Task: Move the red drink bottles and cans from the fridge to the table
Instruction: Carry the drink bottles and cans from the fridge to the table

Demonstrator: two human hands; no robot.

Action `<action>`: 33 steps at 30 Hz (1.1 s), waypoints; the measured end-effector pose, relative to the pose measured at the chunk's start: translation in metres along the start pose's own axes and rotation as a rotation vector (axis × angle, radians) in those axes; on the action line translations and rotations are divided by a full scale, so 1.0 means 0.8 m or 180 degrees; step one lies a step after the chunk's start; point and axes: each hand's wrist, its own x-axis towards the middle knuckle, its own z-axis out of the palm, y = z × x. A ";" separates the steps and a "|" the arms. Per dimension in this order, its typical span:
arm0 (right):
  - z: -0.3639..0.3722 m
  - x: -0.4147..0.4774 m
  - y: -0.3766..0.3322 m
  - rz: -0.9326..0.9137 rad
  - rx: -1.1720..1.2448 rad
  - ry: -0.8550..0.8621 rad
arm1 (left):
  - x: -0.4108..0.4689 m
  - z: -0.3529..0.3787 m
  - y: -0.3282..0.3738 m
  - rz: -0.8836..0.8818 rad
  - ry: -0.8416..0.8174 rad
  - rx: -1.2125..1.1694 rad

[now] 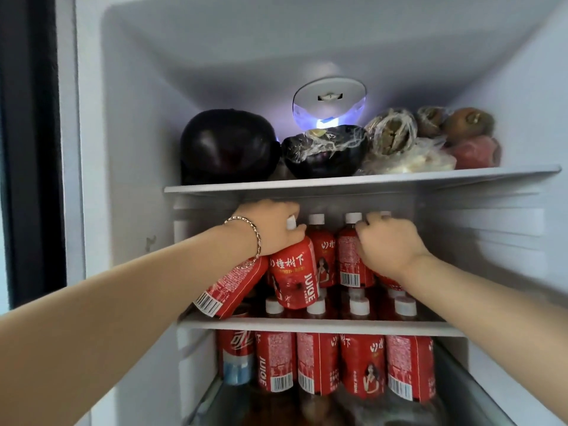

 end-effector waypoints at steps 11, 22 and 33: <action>-0.072 -0.037 -0.021 0.0056 0.0494 0.0652 | -0.082 -0.039 0.029 0.0520 0.0622 0.0511; -0.180 -0.116 -0.110 -0.0101 0.0933 0.0032 | -0.222 -0.100 0.013 -0.0391 -0.0239 0.0280; -0.221 -0.264 -0.286 -0.1611 0.2021 -0.0517 | -0.501 -0.073 0.006 -0.1942 -0.1486 0.0685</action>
